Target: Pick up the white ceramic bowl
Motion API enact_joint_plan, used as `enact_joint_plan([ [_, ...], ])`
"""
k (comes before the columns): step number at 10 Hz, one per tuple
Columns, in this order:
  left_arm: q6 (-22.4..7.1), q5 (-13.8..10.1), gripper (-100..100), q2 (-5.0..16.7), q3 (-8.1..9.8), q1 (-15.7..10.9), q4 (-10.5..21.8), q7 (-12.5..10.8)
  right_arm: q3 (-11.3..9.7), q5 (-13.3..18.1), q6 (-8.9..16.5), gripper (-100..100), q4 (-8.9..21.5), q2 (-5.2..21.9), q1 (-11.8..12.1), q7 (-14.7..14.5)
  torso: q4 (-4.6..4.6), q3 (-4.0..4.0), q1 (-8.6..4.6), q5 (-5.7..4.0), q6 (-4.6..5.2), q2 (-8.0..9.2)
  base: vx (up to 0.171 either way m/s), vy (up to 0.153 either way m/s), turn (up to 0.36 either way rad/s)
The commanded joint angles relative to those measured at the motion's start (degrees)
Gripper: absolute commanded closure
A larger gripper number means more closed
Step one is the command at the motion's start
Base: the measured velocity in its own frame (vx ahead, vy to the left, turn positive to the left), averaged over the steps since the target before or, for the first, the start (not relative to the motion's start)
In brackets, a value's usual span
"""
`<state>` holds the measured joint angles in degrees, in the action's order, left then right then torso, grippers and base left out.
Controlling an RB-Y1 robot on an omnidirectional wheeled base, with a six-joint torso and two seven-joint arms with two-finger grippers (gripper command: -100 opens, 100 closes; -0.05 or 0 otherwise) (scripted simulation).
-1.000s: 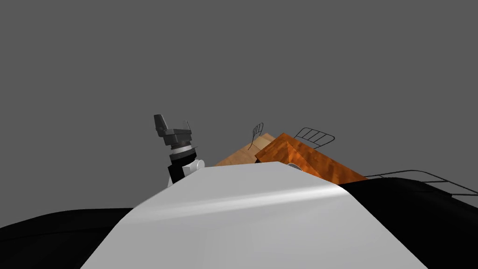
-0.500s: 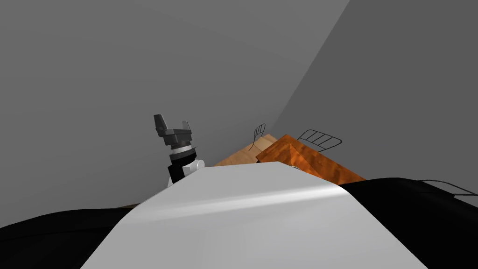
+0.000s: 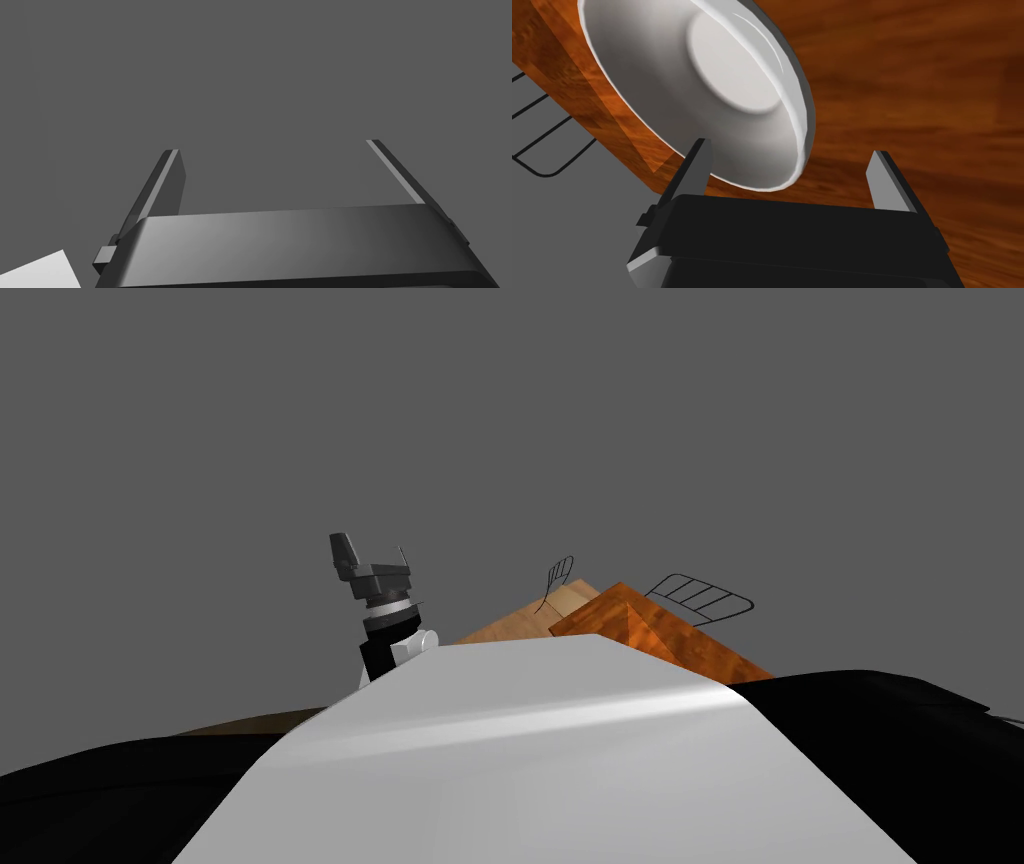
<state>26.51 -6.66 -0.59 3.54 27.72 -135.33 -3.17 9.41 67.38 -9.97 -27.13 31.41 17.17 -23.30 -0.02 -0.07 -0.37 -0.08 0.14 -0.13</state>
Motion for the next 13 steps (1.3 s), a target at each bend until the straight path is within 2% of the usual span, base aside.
enact_joint_plan([
  [1, 0.00, 0.00, 0, 0.00, 0.00, 0.00, 0.00, 0.00, 0.00, 0.00, 0.00, -100, 0.00, 0.00, 0.00, 0.00, 0.00, 0.00, 0.00, 0.00, 0.00, 0.00, 0.017, -0.046, 0.021],
  [2, 0.00, 0.00, 0, 0.00, 0.00, 0.00, 0.00, 0.00, -0.02, 0.07, 0.05, 0, 0.10, -0.18, -0.01, -0.05, 0.01, 0.04, 0.13, 0.04, 0.01, 0.07, 0.003, -0.008, -0.001],
  [3, 0.00, 0.00, 0, -0.01, -0.01, 0.00, 0.00, 0.00, -2.01, -0.25, 2.05, -100, -2.30, -0.61, 1.63, 1.28, 0.02, 0.07, 0.26, 0.07, 0.01, 0.12, 0.016, -0.037, 0.027],
  [4, 0.00, 0.00, 0, -0.01, 0.00, 0.00, 0.00, 0.00, -3.61, -0.56, 3.72, -100, -3.81, -1.07, 3.28, 2.61, 0.02, 0.06, 0.20, 0.06, 0.01, 0.11, 0.038, -0.102, 0.041],
  [5, 0.00, 0.00, 0, 0.00, 0.00, 0.00, 0.00, 0.00, -6.01, -0.87, 5.92, -100, -6.88, -1.53, 4.93, 3.93, 0.01, 0.04, -0.01, 0.02, 0.02, 0.07, 0.032, -0.128, 0.050],
  [7, 0.00, 0.00, 0, 0.00, 0.00, 0.00, 0.00, 0.00, -6.01, -0.87, 6.07, -100, -7.05, -1.53, 4.93, 3.93, 0.02, 0.04, 0.00, 0.00, 0.00, 0.08, 0.016, -0.054, 0.009],
  [11, 0.00, 0.00, 0, 0.00, 0.00, 0.00, 0.00, 0.00, -14.00, -2.11, 13.87, -100, -15.77, -3.36, 11.52, 9.23, 0.01, 0.02, -0.03, 0.01, 0.01, 0.03, 0.017, -0.060, 0.043],
  [12, 0.00, 0.00, 0, -0.01, 0.00, 0.00, 0.00, 0.00, -14.52, -2.11, 14.10, -100, -16.56, -3.36, 11.52, 9.23, 0.03, 0.10, 0.21, 0.05, 0.02, 0.18, -0.007, -0.006, 0.024],
  [13, 0.00, 0.00, 0, -0.01, -0.01, 0.00, 0.00, 0.00, -14.00, -2.11, 14.10, -100, -16.56, -3.36, 11.52, 9.23, 0.04, 0.10, 0.29, 0.07, 0.00, 0.17, -0.003, -0.003, 0.012],
])
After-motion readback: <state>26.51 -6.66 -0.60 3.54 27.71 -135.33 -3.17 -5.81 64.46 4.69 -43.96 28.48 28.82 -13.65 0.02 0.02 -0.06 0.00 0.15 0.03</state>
